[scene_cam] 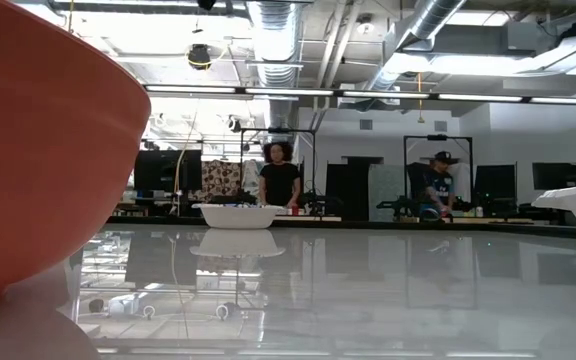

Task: Nest bowls inside each other by size order
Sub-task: Stack the white bowl onto the stacked white bowls

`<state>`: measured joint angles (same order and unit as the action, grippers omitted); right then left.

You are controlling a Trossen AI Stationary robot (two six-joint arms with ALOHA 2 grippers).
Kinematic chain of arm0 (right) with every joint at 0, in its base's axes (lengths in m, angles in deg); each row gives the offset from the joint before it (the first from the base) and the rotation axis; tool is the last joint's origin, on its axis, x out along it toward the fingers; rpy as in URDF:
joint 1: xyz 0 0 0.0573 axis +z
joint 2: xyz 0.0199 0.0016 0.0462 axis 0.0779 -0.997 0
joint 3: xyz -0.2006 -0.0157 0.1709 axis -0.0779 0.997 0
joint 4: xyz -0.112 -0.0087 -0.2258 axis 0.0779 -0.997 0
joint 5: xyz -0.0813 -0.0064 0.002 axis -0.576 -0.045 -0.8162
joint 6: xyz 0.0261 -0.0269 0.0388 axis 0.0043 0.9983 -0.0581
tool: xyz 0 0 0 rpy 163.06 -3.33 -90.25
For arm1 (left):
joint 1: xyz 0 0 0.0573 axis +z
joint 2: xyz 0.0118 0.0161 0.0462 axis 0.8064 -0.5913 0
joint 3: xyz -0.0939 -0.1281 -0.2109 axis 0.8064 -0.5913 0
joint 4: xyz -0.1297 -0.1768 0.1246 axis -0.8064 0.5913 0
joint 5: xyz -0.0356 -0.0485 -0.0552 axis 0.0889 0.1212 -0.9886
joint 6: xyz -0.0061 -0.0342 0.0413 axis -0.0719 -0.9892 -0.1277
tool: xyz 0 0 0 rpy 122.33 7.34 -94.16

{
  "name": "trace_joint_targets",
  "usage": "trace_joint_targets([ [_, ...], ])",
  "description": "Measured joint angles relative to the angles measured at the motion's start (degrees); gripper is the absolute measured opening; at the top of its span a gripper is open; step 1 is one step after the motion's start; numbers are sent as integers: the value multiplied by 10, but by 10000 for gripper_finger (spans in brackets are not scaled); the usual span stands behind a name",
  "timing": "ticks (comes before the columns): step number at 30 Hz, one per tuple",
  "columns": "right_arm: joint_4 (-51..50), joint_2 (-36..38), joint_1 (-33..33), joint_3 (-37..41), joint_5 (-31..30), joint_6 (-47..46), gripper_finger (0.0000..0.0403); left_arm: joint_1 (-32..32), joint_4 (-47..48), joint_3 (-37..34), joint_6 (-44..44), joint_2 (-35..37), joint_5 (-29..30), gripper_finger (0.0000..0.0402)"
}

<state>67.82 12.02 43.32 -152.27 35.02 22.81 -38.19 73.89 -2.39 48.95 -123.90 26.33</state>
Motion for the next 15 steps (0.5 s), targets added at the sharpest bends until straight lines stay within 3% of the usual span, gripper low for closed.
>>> trace_joint_targets([
  [9,5,0,0,16,14,-3,148,-15,8,0,3,21,-33,209],
  [15,20,11,0,6,14,3,148,-10,27,0,15,81,24,209],
])
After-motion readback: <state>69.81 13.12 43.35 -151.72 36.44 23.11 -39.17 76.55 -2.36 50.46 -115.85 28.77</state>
